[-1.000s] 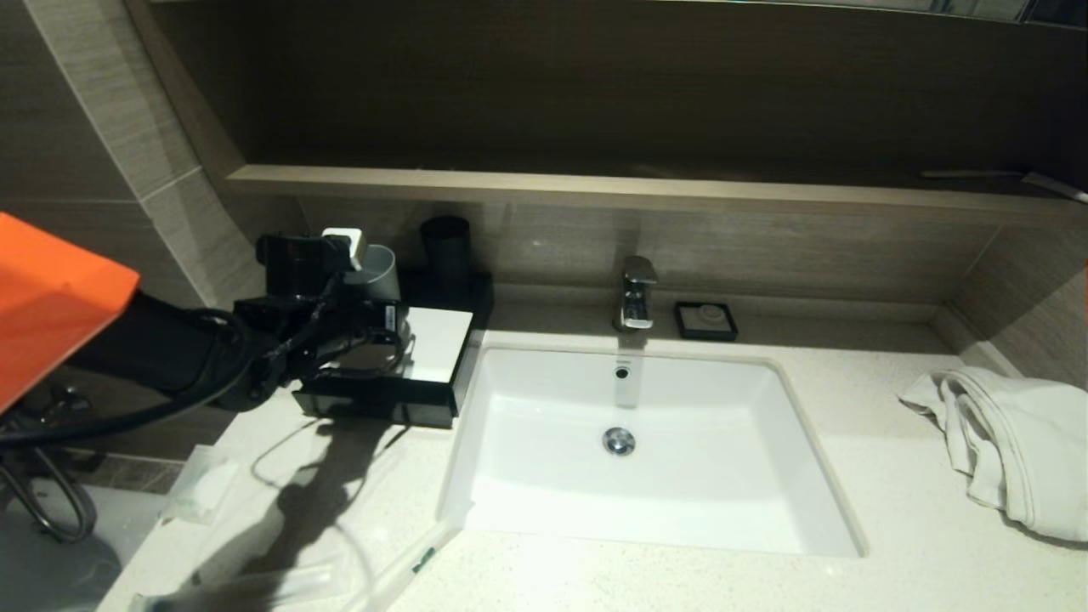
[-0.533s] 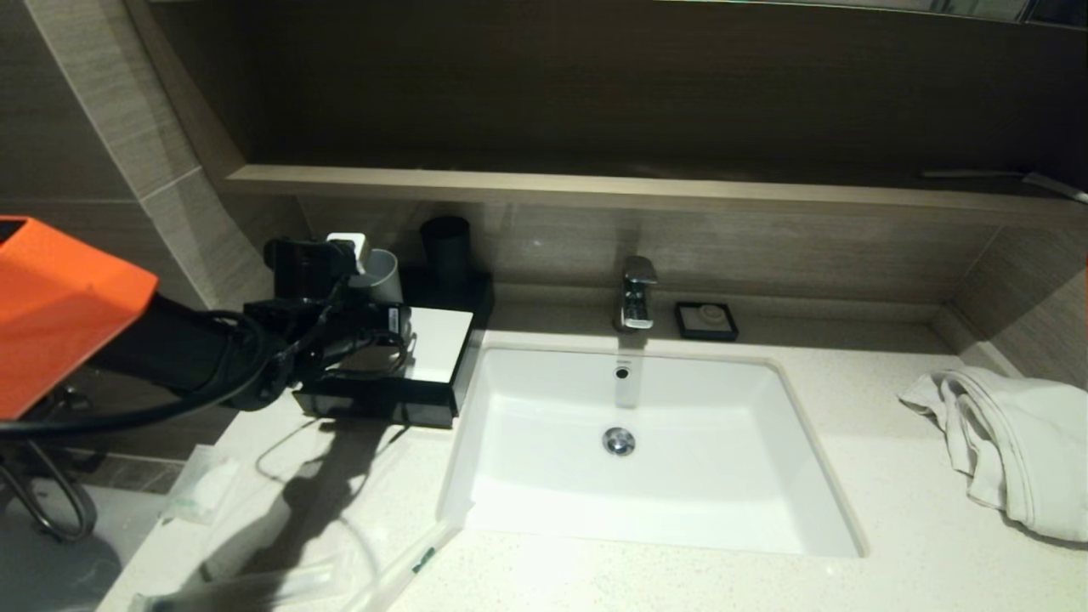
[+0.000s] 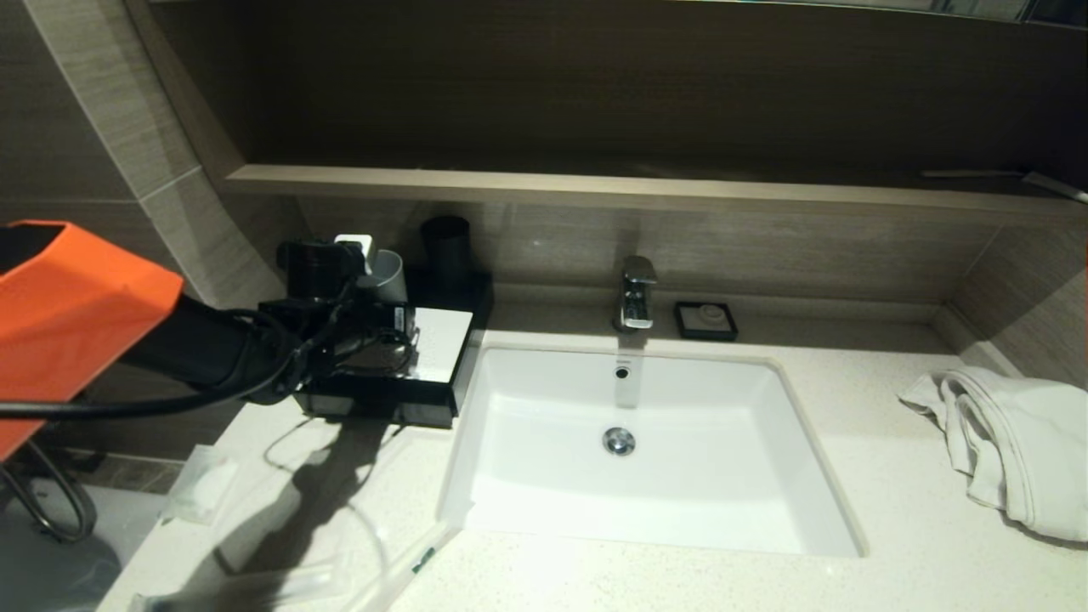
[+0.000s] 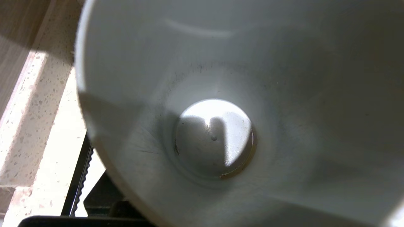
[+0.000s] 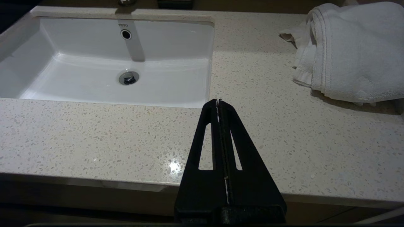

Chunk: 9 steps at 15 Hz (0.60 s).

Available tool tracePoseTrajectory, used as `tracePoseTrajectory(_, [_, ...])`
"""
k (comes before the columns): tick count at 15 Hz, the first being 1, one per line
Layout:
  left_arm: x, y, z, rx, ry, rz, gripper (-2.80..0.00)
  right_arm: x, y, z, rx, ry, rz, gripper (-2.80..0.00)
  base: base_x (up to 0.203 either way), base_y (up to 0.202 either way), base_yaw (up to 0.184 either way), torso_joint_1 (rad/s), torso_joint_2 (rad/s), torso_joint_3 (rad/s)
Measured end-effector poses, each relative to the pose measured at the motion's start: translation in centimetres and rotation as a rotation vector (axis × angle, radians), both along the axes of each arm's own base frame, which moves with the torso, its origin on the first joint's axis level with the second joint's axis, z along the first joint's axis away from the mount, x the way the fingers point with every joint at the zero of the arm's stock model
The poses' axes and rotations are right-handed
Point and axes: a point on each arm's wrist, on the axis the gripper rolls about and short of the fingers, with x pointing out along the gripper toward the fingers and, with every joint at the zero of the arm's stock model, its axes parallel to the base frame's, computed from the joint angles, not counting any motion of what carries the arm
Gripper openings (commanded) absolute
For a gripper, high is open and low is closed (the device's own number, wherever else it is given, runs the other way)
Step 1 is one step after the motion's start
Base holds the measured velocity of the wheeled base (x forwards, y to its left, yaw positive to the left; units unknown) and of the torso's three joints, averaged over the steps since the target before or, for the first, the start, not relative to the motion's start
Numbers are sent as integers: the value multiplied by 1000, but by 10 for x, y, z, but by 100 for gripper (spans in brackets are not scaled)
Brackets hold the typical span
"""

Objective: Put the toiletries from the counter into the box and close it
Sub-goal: Place the cup on the storage box

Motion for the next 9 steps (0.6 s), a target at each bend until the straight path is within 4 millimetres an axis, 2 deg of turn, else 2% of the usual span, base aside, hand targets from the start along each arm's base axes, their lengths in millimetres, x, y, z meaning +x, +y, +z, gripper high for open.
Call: tracePoseTrajectory(9, [15,-1,0,-5,-24,5,-280,0,0,0,0,0,0,-280,0,0,0,0,0,0])
